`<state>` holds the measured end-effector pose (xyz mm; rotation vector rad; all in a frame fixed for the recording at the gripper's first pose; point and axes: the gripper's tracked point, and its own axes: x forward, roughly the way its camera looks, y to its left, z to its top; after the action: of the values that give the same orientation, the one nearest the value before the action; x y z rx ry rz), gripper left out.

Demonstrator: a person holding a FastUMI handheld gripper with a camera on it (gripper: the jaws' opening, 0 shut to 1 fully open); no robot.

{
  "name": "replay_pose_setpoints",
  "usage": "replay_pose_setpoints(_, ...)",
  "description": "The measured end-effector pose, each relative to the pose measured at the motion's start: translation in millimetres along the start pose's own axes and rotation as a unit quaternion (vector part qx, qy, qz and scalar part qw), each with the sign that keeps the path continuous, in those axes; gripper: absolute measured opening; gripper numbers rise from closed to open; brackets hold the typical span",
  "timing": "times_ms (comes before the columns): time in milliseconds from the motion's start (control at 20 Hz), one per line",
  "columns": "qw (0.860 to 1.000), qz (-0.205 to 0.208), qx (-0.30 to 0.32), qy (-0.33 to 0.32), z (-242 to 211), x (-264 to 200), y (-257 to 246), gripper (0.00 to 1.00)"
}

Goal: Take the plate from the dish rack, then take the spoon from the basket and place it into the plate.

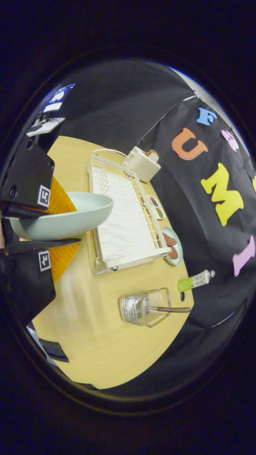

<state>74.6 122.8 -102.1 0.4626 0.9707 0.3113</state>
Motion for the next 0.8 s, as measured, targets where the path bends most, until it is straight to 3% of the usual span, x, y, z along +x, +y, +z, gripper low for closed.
replay_pose_setpoints(400,0.997,0.048,0.054,0.017,-45.5,36.4,-15.7,0.3)
replay_pose_setpoints(800,0.997,0.034,0.069,0.028,-45.0,60.0,-36.4,0.41)
